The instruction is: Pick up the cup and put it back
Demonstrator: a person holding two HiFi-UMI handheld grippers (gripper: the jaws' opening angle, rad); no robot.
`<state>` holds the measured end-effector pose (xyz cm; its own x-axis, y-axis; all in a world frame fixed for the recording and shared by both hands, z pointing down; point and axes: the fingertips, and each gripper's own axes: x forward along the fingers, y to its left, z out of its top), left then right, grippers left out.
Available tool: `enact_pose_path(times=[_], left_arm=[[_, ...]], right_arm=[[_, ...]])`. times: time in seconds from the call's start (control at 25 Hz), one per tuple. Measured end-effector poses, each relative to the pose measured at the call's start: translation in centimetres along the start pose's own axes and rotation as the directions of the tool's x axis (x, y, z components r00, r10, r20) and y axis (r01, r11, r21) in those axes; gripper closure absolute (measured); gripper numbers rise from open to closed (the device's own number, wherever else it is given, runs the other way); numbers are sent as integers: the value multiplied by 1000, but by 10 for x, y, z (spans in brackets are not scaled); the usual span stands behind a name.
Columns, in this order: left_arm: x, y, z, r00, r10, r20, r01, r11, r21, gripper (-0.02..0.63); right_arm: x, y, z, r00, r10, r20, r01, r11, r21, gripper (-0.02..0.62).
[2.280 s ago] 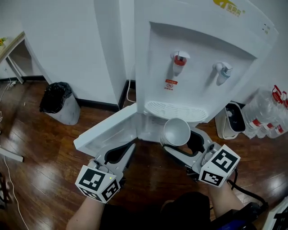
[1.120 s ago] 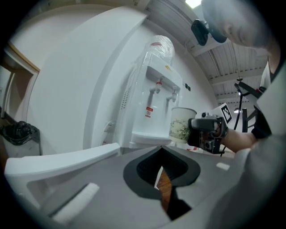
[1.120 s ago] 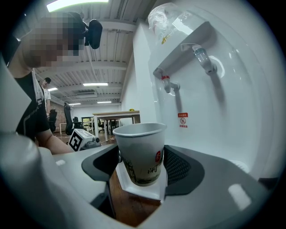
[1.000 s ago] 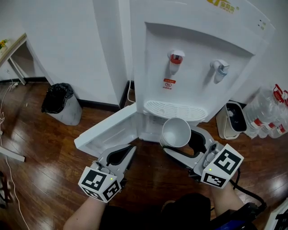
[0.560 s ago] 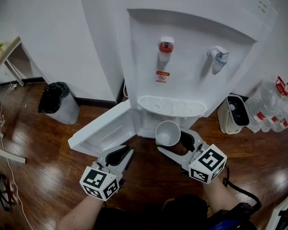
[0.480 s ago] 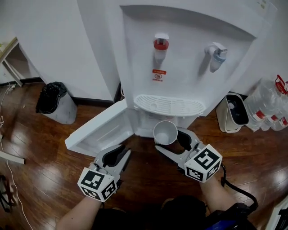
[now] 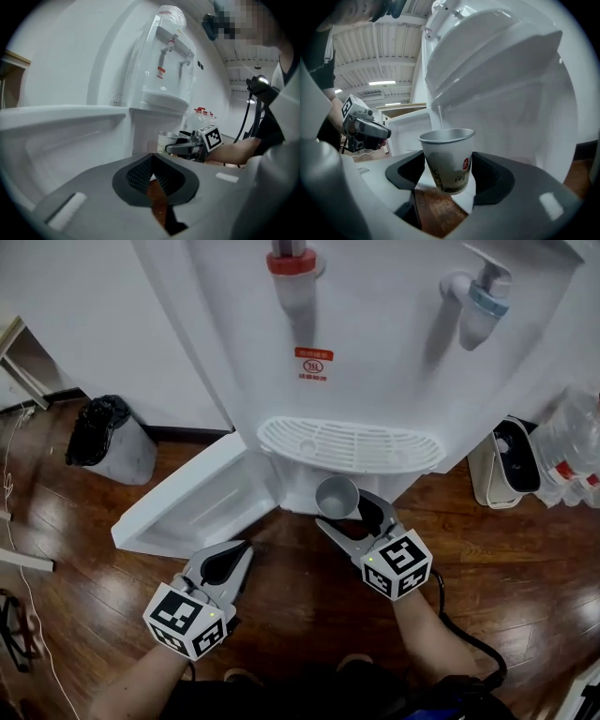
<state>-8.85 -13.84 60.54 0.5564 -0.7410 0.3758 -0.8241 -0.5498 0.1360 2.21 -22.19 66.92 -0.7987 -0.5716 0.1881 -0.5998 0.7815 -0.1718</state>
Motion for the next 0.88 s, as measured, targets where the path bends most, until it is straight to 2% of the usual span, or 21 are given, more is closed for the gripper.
enact_pose_path(times=[0.16, 0.48, 0.68, 0.88], left_arm=[[16, -1, -12, 1000, 14, -22, -13, 1000, 25, 606], [32, 22, -24, 986, 165, 32, -162, 984, -75, 606], [29, 26, -40, 982, 186, -1, -186, 981, -56, 606], [26, 30, -47, 977, 212, 5, -211, 974, -86, 606]], right_arm=[[19, -5, -22, 1000, -1, -1, 1, 1000, 8, 282], [58, -44, -52, 997, -74, 15, 74, 997, 29, 281], [81, -72, -64, 989, -144, 25, 142, 989, 45, 281], [104, -88, -71, 985, -173, 20, 172, 984, 51, 281]])
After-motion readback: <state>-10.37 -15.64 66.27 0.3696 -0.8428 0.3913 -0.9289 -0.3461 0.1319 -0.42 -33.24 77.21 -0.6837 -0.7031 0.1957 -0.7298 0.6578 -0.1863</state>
